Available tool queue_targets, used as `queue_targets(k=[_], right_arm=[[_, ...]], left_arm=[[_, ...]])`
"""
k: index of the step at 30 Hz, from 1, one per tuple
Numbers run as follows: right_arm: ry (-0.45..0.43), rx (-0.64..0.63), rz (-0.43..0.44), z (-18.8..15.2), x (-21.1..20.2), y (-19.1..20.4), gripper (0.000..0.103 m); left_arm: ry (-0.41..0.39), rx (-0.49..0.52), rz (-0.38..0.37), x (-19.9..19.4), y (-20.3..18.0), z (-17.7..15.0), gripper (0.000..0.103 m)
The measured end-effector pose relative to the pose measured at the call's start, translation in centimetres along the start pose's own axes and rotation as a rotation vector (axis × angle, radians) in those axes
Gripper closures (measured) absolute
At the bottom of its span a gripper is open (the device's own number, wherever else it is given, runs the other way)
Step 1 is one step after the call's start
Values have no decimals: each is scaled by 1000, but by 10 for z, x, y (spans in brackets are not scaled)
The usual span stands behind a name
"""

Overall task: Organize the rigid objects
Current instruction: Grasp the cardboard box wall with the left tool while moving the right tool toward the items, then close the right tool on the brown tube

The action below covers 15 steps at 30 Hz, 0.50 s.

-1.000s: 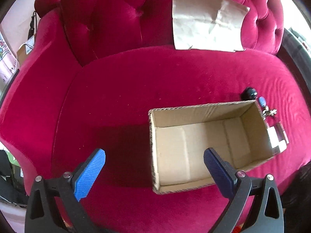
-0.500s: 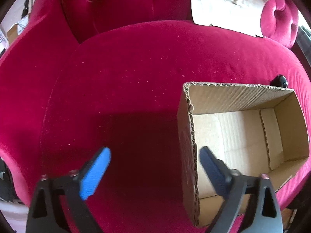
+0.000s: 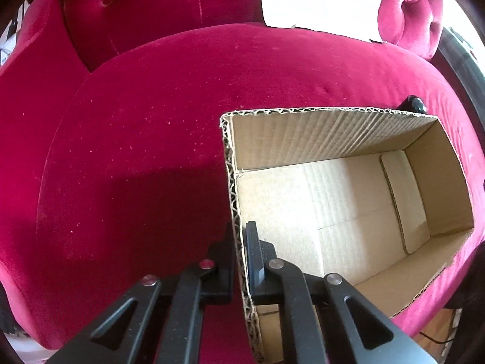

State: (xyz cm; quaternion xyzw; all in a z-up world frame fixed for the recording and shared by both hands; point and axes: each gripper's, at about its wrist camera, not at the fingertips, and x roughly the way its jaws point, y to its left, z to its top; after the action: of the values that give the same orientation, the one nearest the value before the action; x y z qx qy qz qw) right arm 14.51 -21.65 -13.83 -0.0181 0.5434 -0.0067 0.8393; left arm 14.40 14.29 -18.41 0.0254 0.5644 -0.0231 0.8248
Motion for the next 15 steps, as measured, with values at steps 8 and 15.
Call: queue_targets(k=[8, 15], right_arm=[[61, 6, -45, 4, 22, -10, 1], [119, 32, -41, 8, 47, -21, 16]], left_arm=[[-1, -5, 9, 0, -3, 1, 98], [2, -19, 16, -5, -3, 2, 98]])
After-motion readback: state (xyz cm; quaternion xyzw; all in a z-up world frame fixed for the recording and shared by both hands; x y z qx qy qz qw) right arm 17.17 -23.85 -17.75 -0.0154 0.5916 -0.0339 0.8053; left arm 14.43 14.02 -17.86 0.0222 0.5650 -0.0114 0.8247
